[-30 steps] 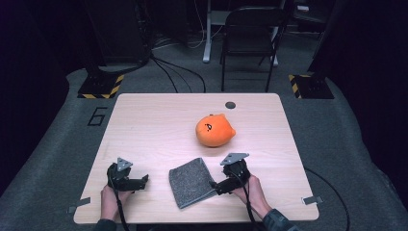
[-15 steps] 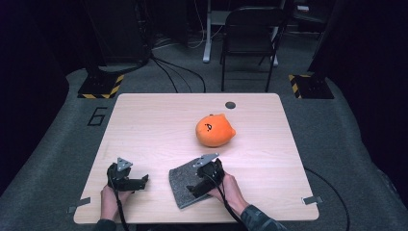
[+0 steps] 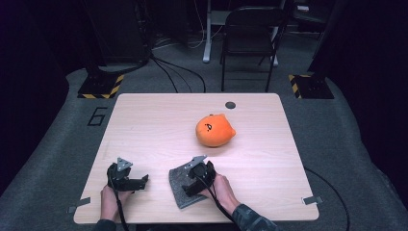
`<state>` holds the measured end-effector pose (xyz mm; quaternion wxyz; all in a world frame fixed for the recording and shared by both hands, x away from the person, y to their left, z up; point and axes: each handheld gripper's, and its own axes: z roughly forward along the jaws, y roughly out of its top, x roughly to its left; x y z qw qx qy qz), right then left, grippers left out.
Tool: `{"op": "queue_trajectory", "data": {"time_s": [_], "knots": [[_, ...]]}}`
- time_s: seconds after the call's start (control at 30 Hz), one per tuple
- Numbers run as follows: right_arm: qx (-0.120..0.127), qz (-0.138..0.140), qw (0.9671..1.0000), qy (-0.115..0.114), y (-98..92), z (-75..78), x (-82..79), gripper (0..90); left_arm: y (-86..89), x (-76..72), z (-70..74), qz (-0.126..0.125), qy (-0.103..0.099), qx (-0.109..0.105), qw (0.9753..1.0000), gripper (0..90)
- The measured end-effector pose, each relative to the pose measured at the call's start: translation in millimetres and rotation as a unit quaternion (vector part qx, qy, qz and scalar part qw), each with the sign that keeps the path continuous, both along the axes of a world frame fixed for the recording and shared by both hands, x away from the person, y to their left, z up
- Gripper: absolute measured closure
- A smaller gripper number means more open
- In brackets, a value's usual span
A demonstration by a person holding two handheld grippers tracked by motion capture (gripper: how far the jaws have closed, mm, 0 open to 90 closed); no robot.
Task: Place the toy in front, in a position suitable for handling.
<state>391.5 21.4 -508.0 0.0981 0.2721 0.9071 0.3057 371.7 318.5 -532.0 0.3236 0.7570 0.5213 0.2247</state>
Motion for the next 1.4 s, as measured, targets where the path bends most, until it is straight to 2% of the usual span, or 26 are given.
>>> {"op": "queue_trajectory", "data": {"time_s": [0.03,0.2,0.4,0.43,0.5,0.53,0.8,0.93,1.0,1.07,1.1,1.27,1.4], "knots": [[0.000,-0.002,1.0000,0.002,0.5,-0.9,-0.2,17.8,0.0,0.0,0.0,0.000,0.000,0.000,1.0000,0.0],[0.003,0.004,1.0000,0.006,-0.6,-0.8,-1.1,31.5,0.0,0.0,0.0,0.000,0.000,0.000,1.0000,0.0],[0.007,0.017,0.9998,0.003,-3.1,1.3,-2.6,59.6,0.1,-0.1,0.0,0.000,0.000,0.001,1.0000,0.0],[0.012,0.011,0.9999,0.004,-2.1,1.2,-3.8,63.5,0.0,-0.1,0.0,0.000,0.000,0.000,1.0000,0.0],[0.009,0.020,0.9998,0.003,-3.1,1.7,-3.5,69.4,0.0,-0.1,0.0,0.000,0.000,0.000,1.0000,0.0],[0.016,0.015,0.9998,0.003,-2.4,1.1,-4.3,71.5,0.0,-0.1,0.0,0.000,0.000,0.000,1.0000,0.0],[0.031,0.017,0.9994,-0.004,-6.4,7.0,-5.4,75.6,0.1,-0.1,0.0,0.000,0.000,0.001,1.0000,0.0],[0.050,0.004,0.9987,-0.005,-14.7,17.0,-5.3,76.0,0.0,-0.1,0.0,0.000,0.000,0.000,1.0000,0.0],[0.052,0.010,0.9986,-0.006,-19.0,20.8,-5.5,76.0,0.1,-0.1,0.0,0.000,0.000,0.001,1.0000,0.0],[0.057,0.003,0.9983,-0.013,-21.6,24.5,-7.6,76.0,0.0,-0.1,0.0,0.000,0.000,0.000,1.0000,0.0],[0.056,0.007,0.9984,-0.009,-24.0,27.5,-8.0,76.0,0.0,-0.1,0.0,0.001,0.000,0.000,1.0000,0.0],[0.062,-0.006,0.9978,-0.021,-31.7,38.3,-11.0,76.0,0.0,-0.1,0.0,0.001,0.000,0.000,1.0000,0.0],[0.065,-0.016,0.9973,-0.029,-44.8,46.5,-12.6,75.8,0.0,-0.1,0.0,0.001,0.000,0.000,1.0000,0.0]]}}
